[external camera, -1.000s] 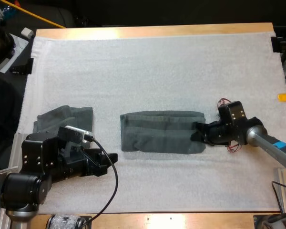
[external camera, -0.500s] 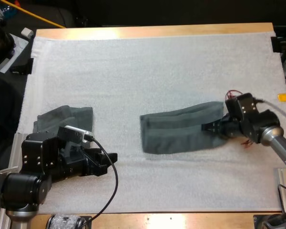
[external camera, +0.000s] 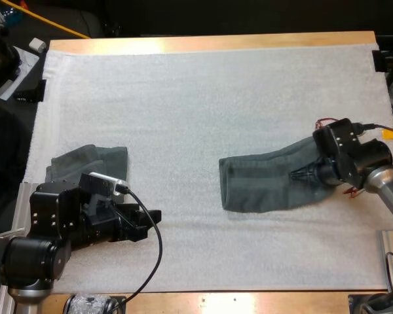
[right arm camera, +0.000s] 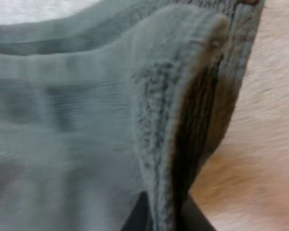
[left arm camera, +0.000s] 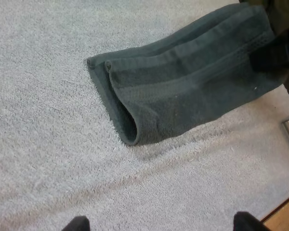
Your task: Pick towel from pile, fold and stack
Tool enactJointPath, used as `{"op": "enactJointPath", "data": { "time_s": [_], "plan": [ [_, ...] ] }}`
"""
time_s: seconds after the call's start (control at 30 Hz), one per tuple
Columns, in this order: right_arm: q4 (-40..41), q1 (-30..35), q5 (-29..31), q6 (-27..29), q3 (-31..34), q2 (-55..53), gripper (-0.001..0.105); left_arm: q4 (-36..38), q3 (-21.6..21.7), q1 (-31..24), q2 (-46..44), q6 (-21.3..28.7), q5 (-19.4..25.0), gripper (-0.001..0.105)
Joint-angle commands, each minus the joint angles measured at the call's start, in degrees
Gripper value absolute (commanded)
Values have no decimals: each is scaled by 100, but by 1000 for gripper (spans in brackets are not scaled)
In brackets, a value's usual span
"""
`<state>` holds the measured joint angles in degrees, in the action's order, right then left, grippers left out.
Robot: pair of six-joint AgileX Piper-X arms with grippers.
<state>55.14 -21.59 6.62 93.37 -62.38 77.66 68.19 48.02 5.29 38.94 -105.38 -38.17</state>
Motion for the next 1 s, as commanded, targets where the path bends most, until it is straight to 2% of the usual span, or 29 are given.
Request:
{"op": "enactJointPath", "data": {
  "time_s": [0.0,0.33,0.47,0.53,0.67,0.8,0.87,0.97],
  "plan": [
    [-80,-327,-698,-450,-32,70,0,17,6,10,-4,18,-22,58],
    [-1134,-1253,-1745,-1711,-46,1064,0,46,5,6,17,10,-27,58],
    [-1454,-1396,-2006,-2066,-55,1429,0,57,7,9,16,16,-20,58],
    [-1448,-1346,-1897,-2029,-30,1335,0,58,27,18,-21,-9,-31,58],
    [-1891,-1368,-2182,-2476,-31,1637,0,84,33,15,-23,-11,-35,58],
    [-2037,-1370,-2314,-2590,-35,1808,0,81,38,14,-28,-10,-38,58],
    [-2081,-1368,-2378,-2608,-29,1852,6,95,36,20,-20,-4,-36,58],
    [-2116,-1364,-2493,-2597,-34,1869,29,92,37,18,-14,-5,-41,58]
  ]
}}
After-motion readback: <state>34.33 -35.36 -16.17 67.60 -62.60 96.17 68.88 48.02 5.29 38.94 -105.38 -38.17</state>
